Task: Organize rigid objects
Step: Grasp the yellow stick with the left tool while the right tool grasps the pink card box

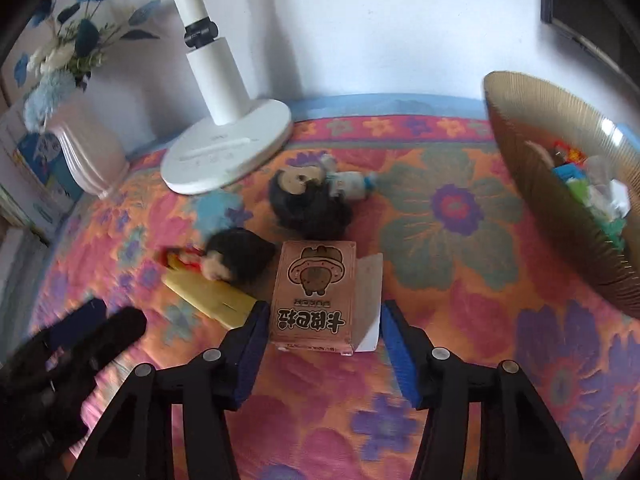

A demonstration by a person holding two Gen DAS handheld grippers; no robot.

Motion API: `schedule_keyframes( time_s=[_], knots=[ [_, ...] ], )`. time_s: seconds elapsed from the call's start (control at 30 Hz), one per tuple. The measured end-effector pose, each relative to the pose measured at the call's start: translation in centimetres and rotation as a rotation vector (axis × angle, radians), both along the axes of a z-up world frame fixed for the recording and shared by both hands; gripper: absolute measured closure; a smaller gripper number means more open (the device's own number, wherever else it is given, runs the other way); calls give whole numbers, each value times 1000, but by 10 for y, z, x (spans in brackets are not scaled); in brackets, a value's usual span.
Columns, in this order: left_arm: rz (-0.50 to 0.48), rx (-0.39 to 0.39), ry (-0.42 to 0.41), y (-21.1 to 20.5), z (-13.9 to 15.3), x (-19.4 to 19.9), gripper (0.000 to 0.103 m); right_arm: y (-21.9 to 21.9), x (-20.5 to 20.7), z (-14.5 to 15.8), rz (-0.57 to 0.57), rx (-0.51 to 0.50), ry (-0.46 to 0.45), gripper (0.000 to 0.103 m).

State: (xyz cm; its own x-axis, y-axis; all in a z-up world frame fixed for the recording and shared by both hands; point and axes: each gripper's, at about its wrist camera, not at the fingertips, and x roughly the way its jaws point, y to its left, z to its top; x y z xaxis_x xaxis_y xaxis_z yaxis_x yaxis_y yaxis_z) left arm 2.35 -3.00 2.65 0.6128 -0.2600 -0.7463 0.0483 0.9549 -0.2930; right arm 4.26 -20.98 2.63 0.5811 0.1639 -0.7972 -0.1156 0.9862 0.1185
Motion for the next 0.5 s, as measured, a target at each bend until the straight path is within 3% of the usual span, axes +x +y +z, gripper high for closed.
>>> schedule_keyframes(
  time_s=[0.07,0.17,0.3,0.37,0.4,0.43,0.5],
  knots=[
    [-16,-41,21,-10,-5,6,31,-17,-7,2,17,-15,-8,49],
    [15,-36,51,-28,-13,20,31,-35,-10,3,7,-57,-41,49],
    [62,69,35,-48,-15,35,29,-48,-6,-2,-8,0,-26,46],
    [27,139,38,-55,-15,34,33,-40,-9,-3,5,-56,-30,43],
    [5,152,33,-55,-14,31,40,-37,-10,-4,11,-79,-32,43],
    [-27,151,31,-51,-13,24,48,-34,-12,-4,17,-91,-35,43],
    [-73,133,38,-38,-13,10,51,-35,-16,-3,23,-74,-34,44]
  ],
)
